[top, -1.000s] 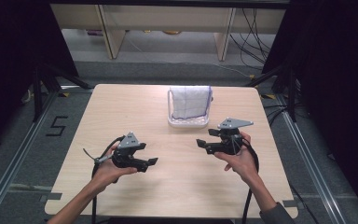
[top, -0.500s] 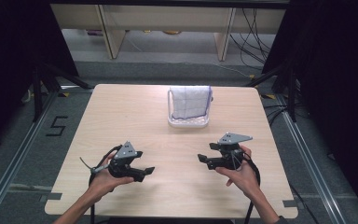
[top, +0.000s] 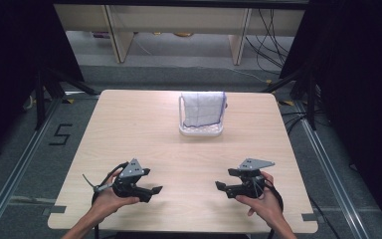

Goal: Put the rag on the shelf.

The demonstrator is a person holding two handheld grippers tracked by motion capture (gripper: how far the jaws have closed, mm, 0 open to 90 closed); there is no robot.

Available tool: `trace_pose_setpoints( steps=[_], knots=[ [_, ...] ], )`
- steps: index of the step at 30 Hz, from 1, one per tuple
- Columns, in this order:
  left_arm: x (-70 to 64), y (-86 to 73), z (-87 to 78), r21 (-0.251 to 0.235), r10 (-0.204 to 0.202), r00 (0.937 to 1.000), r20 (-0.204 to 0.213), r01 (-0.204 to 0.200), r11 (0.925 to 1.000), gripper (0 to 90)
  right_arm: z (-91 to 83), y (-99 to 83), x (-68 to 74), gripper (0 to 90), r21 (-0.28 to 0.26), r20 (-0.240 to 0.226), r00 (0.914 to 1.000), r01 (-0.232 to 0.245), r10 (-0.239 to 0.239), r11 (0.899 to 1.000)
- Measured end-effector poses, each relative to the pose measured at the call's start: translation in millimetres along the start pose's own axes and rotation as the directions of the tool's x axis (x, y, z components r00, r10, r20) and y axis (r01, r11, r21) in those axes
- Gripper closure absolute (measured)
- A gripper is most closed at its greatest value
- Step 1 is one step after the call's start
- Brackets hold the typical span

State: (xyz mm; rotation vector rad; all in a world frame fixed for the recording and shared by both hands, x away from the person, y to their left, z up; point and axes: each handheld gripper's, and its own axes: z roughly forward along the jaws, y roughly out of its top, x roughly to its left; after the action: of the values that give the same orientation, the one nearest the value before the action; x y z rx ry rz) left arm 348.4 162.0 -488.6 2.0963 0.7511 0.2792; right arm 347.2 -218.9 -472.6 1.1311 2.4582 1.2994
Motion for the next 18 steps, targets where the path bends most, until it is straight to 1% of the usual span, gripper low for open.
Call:
trace_pose_setpoints(
  steps=[1,2,3,4,5,6,7,8,9,10,11,12,13,14,15,16,17,18],
  knots=[
    [-1.2,-1.7,0.4,-0.006,-0.007,1.0000,0.000,0.007,1.0000,21.6,-1.6,-1.7,1.6,26.0,0.007,0.013,0.9999,-0.007,0.007,1.000],
    [-1.5,-2.7,0.4,-0.005,-0.005,1.0000,0.002,0.005,1.0000,21.5,-2.7,-4.6,3.1,25.4,0.008,0.010,0.9999,-0.010,0.010,1.000],
    [-1.8,-3.7,0.4,-0.005,-0.003,1.0000,0.002,0.003,1.0000,21.4,-2.9,-6.2,3.4,25.3,0.006,0.015,0.9999,0.002,-0.002,1.000],
    [-2.2,-5.7,-0.2,0.009,0.004,1.0000,0.000,-0.004,1.0000,21.4,-2.5,-7.5,1.7,25.2,0.010,0.000,0.9996,0.029,-0.029,1.000],
    [-3.1,-7.2,-0.3,0.016,0.006,1.0000,-0.007,-0.006,0.9999,21.3,-3.3,-10.3,3.1,24.9,0.022,-0.016,0.9997,0.021,-0.020,1.000],
    [-4.9,-9.2,0.9,0.006,-0.006,1.0000,0.002,0.006,1.0000,21.1,-4.3,-12.5,4.8,24.6,0.026,0.002,0.9998,0.020,-0.020,0.999],
    [-6.2,-10.7,1.1,0.007,-0.005,1.0000,0.007,0.005,1.0000,21.1,-5.2,-15.1,8.3,24.3,0.029,0.008,0.9999,-0.007,0.007,1.000],
    [-6.5,-11.7,-0.5,0.026,0.013,0.9999,0.006,-0.013,0.9996,21.0,-4.8,-17.0,8.1,23.9,0.024,-0.003,1.0000,0.008,-0.008,1.000],
    [-8.5,-13.1,-0.2,0.014,0.007,1.0000,0.004,-0.007,0.9999,20.9,-6.2,-18.3,7.4,23.4,0.032,0.010,0.9996,0.024,-0.025,0.999],
    [-9.3,-13.8,-0.3,0.012,0.004,1.0000,0.003,-0.004,0.9999,20.9,-5.9,-20.4,7.7,22.8,0.036,-0.011,0.9997,0.023,-0.023,0.999],
    [-10.7,-15.5,-0.5,0.010,0.003,1.0000,0.008,-0.003,0.9999,20.9,-7.3,-21.2,8.8,22.3,0.042,0.010,0.9997,0.020,-0.021,0.999],
    [-11.8,-17.0,-0.7,0.013,0.005,1.0000,0.007,-0.005,0.9999,20.8,-7.7,-23.8,11.2,21.6,0.046,0.010,1.0000,0.000,0.000,0.999],
    [-12.7,-18.5,-1.7,0.027,0.018,0.9998,0.010,-0.019,0.9995,20.8,-6.6,-25.9,9.3,21.1,0.040,0.014,0.9996,0.024,-0.025,0.999],
    [-14.1,-20.1,-1.9,0.030,0.019,0.9998,0.006,-0.020,0.9994,20.6,-7.0,-27.7,9.7,20.7,0.058,0.014,0.9997,0.018,-0.019,0.998],
    [-15.2,-21.4,-2.8,0.035,0.027,0.9996,-0.003,-0.027,0.9990,20.5,-6.6,-30.1,12.3,20.2,0.067,0.011,0.9998,-0.016,0.015,0.998],
    [-16.6,-22.9,-2.3,0.021,0.017,0.9998,0.004,-0.017,0.9996,20.5,-6.4,-32.0,10.3,19.7,0.064,0.022,0.9997,0.008,-0.009,0.998],
    [-17.0,-24.1,-4.1,0.032,0.019,0.9998,0.006,-0.019,0.9993,20.5,-5.7,-34.3,13.1,19.1,0.071,0.012,0.9997,-0.023,0.023,0.997],
    [-17.6,-25.6,-5.0,0.035,0.021,0.9998,0.002,-0.021,0.9992,20.5,-6.8,-35.4,11.1,18.1,0.074,0.026,0.9996,0.009,-0.011,0.997]
  ],
)
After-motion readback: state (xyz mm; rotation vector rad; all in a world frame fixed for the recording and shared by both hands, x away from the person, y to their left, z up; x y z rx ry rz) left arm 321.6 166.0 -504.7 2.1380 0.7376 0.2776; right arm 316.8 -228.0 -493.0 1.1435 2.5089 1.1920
